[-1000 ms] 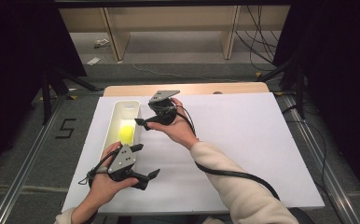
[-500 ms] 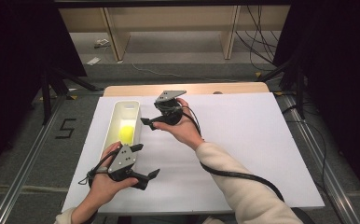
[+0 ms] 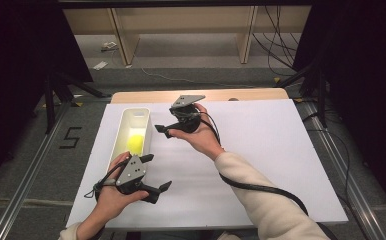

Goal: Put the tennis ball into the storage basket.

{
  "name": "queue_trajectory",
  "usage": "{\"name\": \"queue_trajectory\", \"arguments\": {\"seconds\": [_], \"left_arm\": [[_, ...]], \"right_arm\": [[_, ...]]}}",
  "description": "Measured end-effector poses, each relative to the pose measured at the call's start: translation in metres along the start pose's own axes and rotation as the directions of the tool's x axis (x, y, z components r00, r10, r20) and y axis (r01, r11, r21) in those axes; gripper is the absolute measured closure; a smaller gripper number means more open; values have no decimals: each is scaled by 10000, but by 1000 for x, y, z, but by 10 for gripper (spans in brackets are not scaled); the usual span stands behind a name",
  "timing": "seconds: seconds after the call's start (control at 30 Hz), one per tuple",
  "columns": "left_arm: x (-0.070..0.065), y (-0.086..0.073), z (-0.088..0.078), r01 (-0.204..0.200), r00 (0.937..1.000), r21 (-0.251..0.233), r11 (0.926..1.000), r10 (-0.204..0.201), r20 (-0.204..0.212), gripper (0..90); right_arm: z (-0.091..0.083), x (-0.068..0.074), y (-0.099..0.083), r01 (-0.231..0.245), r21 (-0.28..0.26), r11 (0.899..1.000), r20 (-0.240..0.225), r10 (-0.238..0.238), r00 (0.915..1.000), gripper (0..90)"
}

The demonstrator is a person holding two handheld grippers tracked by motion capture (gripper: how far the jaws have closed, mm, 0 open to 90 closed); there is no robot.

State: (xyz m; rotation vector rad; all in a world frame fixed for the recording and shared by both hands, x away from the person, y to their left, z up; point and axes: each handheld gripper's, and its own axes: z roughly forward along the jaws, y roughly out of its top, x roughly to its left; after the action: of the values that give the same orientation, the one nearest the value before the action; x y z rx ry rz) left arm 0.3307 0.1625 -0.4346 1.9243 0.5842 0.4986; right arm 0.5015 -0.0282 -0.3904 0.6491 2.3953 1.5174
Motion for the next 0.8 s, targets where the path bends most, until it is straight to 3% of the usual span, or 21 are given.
{"name": "queue_trajectory", "arguments": {"seconds": [0.8], "left_arm": [[-1, 1, 0, 6, 10000, -21, 10000, -6, 4, 9]], "right_arm": [[-24, -16, -16, -417, -58, 9991, 293, 419, 9987, 157]]}}
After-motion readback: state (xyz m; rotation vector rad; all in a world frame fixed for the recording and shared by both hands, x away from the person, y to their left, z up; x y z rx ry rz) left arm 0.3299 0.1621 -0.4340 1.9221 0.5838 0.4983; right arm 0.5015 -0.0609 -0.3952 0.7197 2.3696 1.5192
